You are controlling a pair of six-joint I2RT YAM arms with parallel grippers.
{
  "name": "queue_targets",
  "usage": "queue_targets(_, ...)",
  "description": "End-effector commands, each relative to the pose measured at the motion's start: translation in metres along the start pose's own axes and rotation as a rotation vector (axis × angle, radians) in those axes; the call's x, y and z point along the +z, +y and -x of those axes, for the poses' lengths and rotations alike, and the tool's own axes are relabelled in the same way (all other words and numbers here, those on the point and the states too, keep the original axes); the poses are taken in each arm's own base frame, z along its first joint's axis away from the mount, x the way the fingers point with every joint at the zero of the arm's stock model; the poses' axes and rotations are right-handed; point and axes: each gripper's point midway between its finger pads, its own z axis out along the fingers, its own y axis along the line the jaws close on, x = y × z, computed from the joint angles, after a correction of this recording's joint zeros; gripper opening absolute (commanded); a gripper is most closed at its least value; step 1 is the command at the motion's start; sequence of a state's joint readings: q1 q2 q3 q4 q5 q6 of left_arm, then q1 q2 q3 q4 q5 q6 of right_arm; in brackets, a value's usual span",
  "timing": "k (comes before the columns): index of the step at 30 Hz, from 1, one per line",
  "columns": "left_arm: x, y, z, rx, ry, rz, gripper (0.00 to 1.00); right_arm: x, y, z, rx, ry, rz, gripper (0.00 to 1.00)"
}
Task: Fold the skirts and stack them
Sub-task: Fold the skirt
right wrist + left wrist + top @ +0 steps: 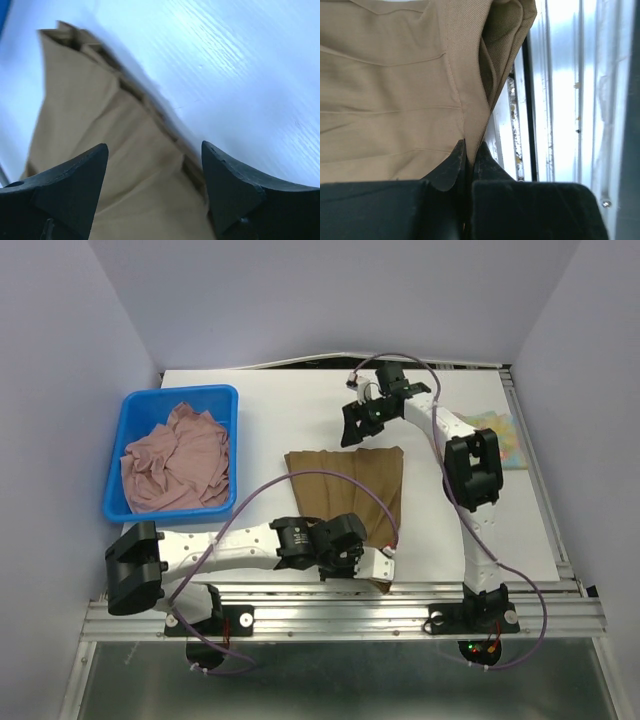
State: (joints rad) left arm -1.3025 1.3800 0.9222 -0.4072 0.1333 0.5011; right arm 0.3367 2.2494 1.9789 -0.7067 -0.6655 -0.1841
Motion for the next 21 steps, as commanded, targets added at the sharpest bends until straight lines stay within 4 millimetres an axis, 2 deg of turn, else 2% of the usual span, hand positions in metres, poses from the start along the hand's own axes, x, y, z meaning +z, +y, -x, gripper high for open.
queue_targets(1, -0.041, -0.006, 0.049, -0.038, -0.157, -0.122, 0.0, 0.031, -0.03, -0.02, -0.014, 0.018, -0.04, 0.77)
queue_targets(2, -0.043, -0.008, 0.049, -0.048, -0.152, -0.145, 0.0, 0.034, -0.03, -0.027, -0.012, 0.032, -0.026, 0.67)
queue_targets(3, -0.047, -0.003, 0.05, -0.071, -0.16, -0.155, 0.02, 0.037, -0.027, -0.038, 0.006, 0.063, -0.005, 0.62)
queue_targets(4, -0.055, -0.002, 0.061, -0.086, -0.197, -0.184, 0.02, 0.042, -0.018, -0.054, 0.023, 0.098, 0.034, 0.57)
queue_targets(5, -0.057, 0.006, 0.057, -0.128, -0.188, -0.186, 0.02, 0.043, -0.006, -0.061, 0.023, 0.118, 0.075, 0.48)
queue_targets(6, -0.06, 0.011, 0.059, -0.15, -0.195, -0.193, 0.02, 0.042, -0.002, -0.069, 0.035, 0.131, 0.091, 0.43)
queue_targets(7, -0.065, 0.014, 0.065, -0.169, -0.205, -0.219, 0.02, 0.042, 0.01, -0.083, 0.047, 0.159, 0.119, 0.36)
queue_targets(8, -0.072, 0.028, 0.069, -0.193, -0.225, -0.208, 0.02, 0.043, 0.023, -0.1, 0.073, 0.189, 0.162, 0.31)
queue_targets(9, -0.07, 0.026, 0.065, -0.194, -0.208, -0.217, 0.02, 0.041, 0.027, -0.096, 0.066, 0.178, 0.174, 0.28)
queue_targets(11, -0.076, 0.048, 0.064, -0.22, -0.211, -0.196, 0.01, 0.039, 0.043, -0.113, 0.084, 0.209, 0.215, 0.2)
queue_targets(12, -0.082, 0.062, 0.065, -0.238, -0.226, -0.181, 0.01, 0.042, 0.057, -0.119, 0.068, 0.224, 0.254, 0.18)
queue_targets(16, -0.077, 0.085, 0.055, -0.248, -0.195, -0.164, 0.0, 0.041, 0.078, -0.138, 0.067, 0.252, 0.302, 0.18)
queue_targets(19, -0.075, 0.114, 0.054, -0.264, -0.211, -0.131, 0.0, 0.043, 0.087, -0.141, 0.081, 0.256, 0.331, 0.18)
queue_targets(21, -0.066, 0.132, 0.044, -0.288, -0.199, -0.122, 0.0, 0.042, 0.088, -0.14, 0.083, 0.253, 0.338, 0.18)
